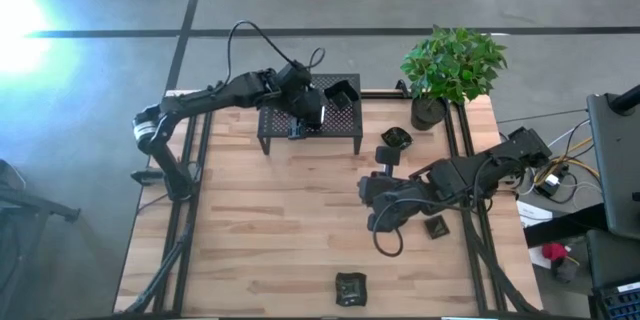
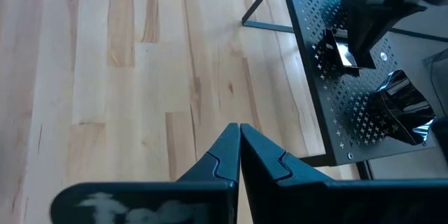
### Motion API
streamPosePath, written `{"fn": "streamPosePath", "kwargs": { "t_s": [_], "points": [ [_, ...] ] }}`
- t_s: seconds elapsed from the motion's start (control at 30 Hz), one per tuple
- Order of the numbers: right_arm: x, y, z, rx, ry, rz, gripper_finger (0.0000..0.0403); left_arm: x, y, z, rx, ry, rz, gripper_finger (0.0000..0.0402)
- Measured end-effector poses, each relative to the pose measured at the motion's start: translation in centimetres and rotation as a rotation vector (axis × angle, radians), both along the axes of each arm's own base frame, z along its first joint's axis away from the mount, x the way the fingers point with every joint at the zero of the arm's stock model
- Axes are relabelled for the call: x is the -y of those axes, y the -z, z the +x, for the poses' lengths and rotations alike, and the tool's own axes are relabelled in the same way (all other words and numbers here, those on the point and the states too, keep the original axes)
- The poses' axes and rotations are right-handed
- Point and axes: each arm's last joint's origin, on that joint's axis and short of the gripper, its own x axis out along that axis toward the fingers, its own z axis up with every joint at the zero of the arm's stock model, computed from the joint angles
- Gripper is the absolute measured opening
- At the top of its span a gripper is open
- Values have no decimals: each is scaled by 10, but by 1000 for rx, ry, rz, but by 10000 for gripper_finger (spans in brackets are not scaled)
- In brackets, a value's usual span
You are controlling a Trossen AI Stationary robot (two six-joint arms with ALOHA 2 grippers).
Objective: Pick & Place Mini shaped plates
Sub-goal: Stack the square plate on top of the square plates on the shelf
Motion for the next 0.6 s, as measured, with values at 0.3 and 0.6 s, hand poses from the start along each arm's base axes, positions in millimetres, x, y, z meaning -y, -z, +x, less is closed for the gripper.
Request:
{"fn": "streamPosePath", "kwargs": {
  "t_s": [0.3, 0.6],
  "points": [
    [0, 0, 0, 0, 0, 0, 8, 3, 8, -7, -124, -10, 1, 53],
    [0, 0, 0, 2, 2, -4, 8, 1, -1, -7, -133, -25, 73, 53]
  ]
}}
